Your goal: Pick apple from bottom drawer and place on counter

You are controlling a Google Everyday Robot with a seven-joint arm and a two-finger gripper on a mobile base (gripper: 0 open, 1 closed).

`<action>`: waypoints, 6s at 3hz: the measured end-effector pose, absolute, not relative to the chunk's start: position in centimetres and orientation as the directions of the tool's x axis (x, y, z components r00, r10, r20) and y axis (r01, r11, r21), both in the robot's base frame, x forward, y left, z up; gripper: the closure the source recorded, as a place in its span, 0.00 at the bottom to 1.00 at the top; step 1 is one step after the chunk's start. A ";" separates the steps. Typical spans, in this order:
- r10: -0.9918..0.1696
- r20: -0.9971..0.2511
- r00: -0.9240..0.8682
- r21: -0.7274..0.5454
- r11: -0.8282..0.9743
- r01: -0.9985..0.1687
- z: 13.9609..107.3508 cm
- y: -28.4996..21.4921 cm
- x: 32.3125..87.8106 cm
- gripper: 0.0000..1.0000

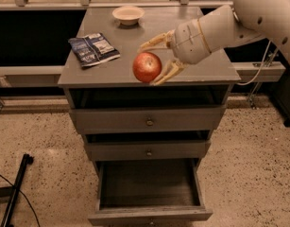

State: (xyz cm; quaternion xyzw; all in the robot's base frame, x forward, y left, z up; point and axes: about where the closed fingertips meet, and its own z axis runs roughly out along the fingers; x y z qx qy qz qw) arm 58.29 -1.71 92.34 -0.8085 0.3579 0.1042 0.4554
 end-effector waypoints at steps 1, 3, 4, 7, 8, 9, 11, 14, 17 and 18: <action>-0.486 -0.493 0.722 -0.666 -0.323 -0.672 92.4 -1.9 58.3 1.00; -0.730 -0.406 0.550 -0.662 -0.180 -0.727 94.6 -4.0 63.4 1.00; -0.861 -0.290 0.418 -0.703 -0.104 -0.703 96.5 -5.8 67.6 1.00; -0.928 -0.371 -0.031 -0.574 0.256 -0.778 95.5 -14.4 69.9 1.00; -0.858 -0.503 -0.108 -0.465 0.373 -0.803 94.8 -15.7 71.1 1.00; -0.659 -0.719 -0.220 -0.238 0.530 -0.814 94.6 -16.4 72.4 1.00; -0.540 -0.795 -0.278 -0.102 0.569 -0.816 93.4 -15.6 73.4 1.00; -0.537 -0.762 -0.363 -0.034 0.593 -0.805 86.5 -15.1 72.1 0.37; -0.542 -0.764 -0.350 -0.036 0.577 -0.816 86.4 -14.9 72.0 0.00; -0.552 -0.791 -0.263 -0.091 0.532 -0.842 88.2 -15.8 71.3 0.00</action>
Offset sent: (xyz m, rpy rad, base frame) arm 0.0381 -0.0314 0.0023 -0.0979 0.0274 -0.3707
